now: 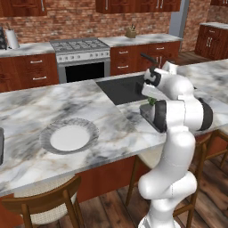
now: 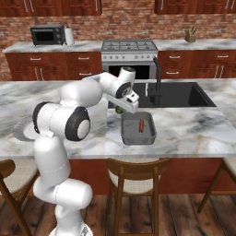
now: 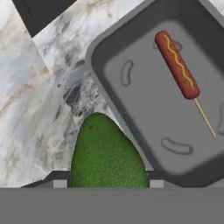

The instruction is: Place one cooked food and one vegetable from the large plate to each tupperware container.

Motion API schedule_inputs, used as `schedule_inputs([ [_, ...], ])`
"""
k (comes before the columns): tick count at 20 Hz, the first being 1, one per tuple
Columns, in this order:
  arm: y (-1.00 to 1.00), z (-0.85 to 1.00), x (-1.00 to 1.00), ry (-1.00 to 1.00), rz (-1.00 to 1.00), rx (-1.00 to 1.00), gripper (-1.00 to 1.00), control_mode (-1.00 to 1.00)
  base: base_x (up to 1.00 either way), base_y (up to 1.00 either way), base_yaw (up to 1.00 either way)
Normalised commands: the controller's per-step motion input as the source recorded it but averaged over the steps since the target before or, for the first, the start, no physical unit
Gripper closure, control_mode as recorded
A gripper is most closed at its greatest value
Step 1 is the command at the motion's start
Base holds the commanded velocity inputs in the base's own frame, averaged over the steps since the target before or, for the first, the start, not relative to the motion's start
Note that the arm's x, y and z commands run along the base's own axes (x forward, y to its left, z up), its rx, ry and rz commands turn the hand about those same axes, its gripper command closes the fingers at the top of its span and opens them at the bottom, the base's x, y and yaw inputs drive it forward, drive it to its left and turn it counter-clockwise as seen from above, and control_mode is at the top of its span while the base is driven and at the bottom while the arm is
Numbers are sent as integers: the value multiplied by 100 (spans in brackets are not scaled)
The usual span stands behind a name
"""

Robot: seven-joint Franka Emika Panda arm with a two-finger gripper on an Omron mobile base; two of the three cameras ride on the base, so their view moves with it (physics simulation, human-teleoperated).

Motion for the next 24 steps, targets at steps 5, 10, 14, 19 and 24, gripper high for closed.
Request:
schedule_inputs([
  [5, -93, -1, 20, 24, -26, 0, 100, -100, 0, 0, 0],
  [10, -22, -71, 0, 3, -28, -9, 100, -100, 0, 0, 0],
  [14, 0, -79, 1, 1, -16, -11, 100, -100, 0, 0, 0],
  [19, 0, -35, 2, -1, -1, -1, 100, -100, 0, 0, 0],
  [24, 6, -32, 3, -1, -1, -2, 100, -100, 0, 0, 0],
])
